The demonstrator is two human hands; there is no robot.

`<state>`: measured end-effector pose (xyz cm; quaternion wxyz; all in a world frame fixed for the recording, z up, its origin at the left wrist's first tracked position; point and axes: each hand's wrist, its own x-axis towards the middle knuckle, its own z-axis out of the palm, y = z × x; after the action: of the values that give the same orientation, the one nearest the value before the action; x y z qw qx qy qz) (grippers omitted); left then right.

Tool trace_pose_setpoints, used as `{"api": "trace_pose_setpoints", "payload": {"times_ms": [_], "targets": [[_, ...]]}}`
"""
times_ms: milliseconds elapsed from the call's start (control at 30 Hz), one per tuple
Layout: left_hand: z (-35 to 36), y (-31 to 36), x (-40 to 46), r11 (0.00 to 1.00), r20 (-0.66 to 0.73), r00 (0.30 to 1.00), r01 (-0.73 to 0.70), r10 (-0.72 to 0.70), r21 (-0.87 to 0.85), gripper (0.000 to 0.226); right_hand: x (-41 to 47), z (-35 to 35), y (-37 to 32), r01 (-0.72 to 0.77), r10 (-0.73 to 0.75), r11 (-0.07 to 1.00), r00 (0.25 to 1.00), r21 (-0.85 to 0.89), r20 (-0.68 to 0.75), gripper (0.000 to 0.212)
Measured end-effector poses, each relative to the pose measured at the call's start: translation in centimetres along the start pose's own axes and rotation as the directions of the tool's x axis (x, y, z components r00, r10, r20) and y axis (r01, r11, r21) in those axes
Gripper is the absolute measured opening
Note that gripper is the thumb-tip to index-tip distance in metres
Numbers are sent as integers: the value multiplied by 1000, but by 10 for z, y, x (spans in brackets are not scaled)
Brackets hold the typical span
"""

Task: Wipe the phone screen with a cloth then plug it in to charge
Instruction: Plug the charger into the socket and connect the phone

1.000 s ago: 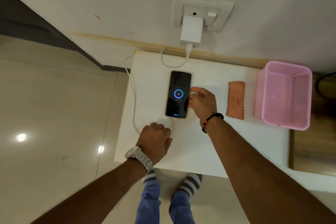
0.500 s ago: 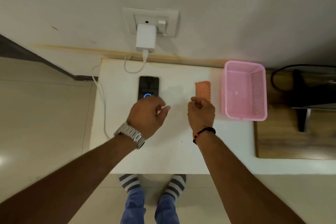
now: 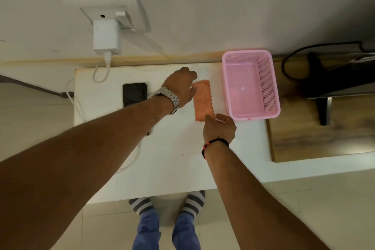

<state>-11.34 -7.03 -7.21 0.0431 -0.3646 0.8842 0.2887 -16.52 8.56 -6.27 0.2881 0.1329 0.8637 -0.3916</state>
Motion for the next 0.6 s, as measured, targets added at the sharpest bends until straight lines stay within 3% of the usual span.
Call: {"api": "trace_pose_setpoints", "payload": {"times_ms": [100,267,333,433,500,600], "targets": [[7,3,10,998,10,1000,-8,7,66,34,5,6,3,-8,8,1000,1000,-24,-13,34],[12,7,21,997,18,1000,14,-15,81,22,6,9,1,14,-15,999,999,-40,-31,5],[13,11,22,997,26,998,61,-63,53,14,3,9,0,1,-1,999,1000,-35,-8,9],[10,14,23,983,81,983,170,-164,-74,4,-1,6,-4,2,-2,1000,1000,-12,30,10],[-1,18,22,951,107,967,246,-230,-187,10,-5,0,-7,15,-15,1000,997,3,78,3],[-26,28,19,863,169,944,327,-283,-386,11,-12,-14,-15,27,-41,995,987,91,156,11]]}}
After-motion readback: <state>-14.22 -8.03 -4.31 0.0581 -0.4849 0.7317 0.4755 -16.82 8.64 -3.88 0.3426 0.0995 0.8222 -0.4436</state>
